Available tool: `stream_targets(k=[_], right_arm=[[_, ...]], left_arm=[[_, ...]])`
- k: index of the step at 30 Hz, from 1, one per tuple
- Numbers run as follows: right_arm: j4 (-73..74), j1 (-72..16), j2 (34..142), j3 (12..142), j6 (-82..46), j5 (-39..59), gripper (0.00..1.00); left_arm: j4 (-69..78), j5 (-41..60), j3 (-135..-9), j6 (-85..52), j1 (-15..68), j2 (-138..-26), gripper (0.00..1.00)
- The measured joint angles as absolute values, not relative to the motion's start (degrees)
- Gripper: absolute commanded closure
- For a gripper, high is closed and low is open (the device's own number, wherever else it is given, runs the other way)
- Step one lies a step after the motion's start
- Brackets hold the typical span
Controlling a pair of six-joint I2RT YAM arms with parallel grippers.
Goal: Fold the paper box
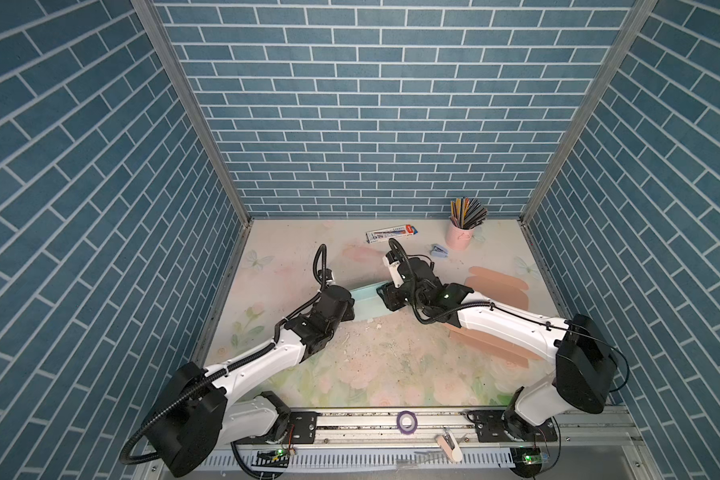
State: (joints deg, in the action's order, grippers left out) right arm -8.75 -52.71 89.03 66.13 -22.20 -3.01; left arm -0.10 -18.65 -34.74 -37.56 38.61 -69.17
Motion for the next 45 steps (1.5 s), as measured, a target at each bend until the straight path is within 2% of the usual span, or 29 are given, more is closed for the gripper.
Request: stream_targets(k=[18, 33, 39, 45], right_arm=[[-9.41, -49.78, 89.01, 67.55, -22.35, -2.00, 0.53], [-8.12, -48.21, 94.06, 66.94, -22.26, -2.37, 0.56], [-4.51, -48.21, 92.40, 63.24, -22.28, -2.37, 0.57], [-0.97, -48.27, 89.30, 58.22, -22.31, -2.17, 0.57]], left_arm=[[3.97, -18.35, -35.62, -37.28, 40.93, -72.36, 1.00], [4.49, -18.87, -37.28, -36.80, 41.93, -74.87, 1.00], [3.40, -17.43, -36.77, -37.04, 42.13, -73.89, 0.76], [-1.67, -10.76, -35.81, -36.53, 42.52, -69.36, 0.52]])
